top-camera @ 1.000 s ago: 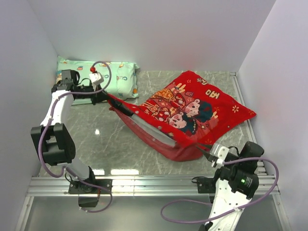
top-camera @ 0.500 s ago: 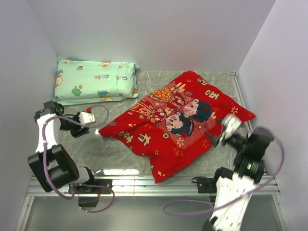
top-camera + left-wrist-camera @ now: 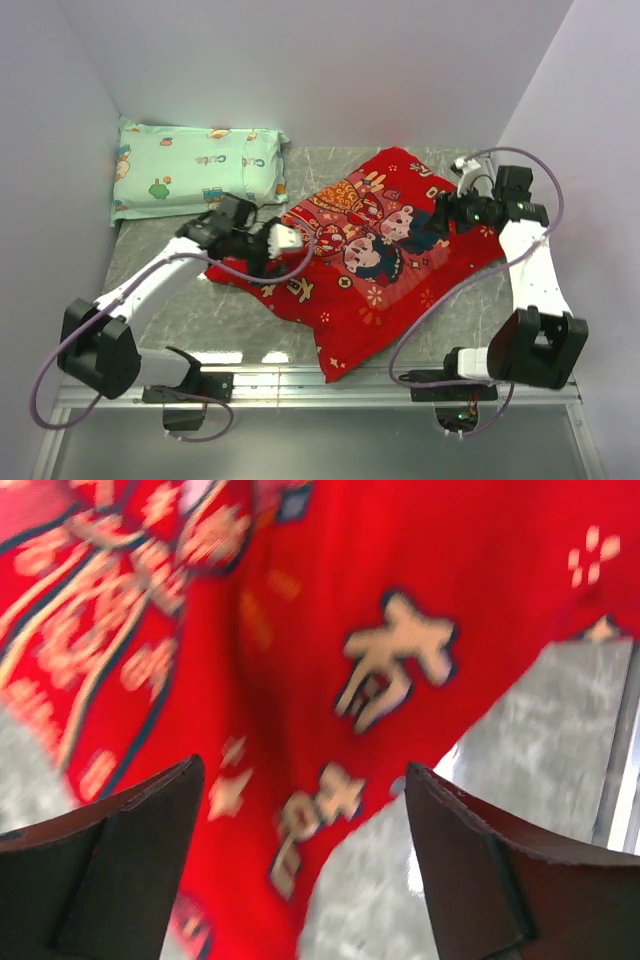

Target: Put the pillow into the pillowcase

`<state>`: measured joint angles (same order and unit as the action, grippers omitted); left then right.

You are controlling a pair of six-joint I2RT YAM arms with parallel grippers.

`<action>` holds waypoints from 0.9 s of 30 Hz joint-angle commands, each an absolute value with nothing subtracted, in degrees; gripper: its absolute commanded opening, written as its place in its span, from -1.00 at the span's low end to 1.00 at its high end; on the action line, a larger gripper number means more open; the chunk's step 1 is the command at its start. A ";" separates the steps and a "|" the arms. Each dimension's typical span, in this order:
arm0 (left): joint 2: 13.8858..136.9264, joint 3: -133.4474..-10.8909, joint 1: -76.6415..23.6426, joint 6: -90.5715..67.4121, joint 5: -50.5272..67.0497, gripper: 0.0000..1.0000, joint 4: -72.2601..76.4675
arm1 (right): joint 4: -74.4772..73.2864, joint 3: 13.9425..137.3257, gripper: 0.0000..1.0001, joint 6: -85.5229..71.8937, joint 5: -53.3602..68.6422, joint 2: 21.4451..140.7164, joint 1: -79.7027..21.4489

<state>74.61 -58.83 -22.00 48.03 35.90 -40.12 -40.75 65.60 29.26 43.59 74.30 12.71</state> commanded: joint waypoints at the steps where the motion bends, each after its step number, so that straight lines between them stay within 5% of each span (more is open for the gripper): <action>1: 77.51 -57.48 -31.60 32.79 26.20 0.72 -28.66 | -38.05 72.58 0.56 23.39 38.15 79.44 11.25; 9: 84.37 -51.61 -43.41 37.96 21.63 0.69 -23.30 | -39.72 76.73 0.49 19.60 33.32 93.49 8.62; 12: 88.05 -51.85 -45.26 39.63 20.83 0.31 -24.07 | -40.95 77.25 0.47 19.07 31.38 96.84 8.26; 13: 89.02 -52.46 -45.35 40.77 20.74 -0.08 -27.74 | -41.04 77.34 0.47 19.16 30.16 97.38 8.26; 16: 88.34 -51.69 -45.26 44.89 20.74 -0.65 -32.50 | -42.36 77.61 0.45 19.95 28.22 99.22 8.26; 24: 73.48 -44.31 -45.26 63.53 22.77 -0.85 -61.57 | -42.89 77.61 0.41 19.51 26.36 101.60 8.17; 27: 70.50 -43.15 -44.30 64.25 20.04 -0.50 -61.71 | -43.67 77.87 0.41 19.69 26.98 101.43 8.35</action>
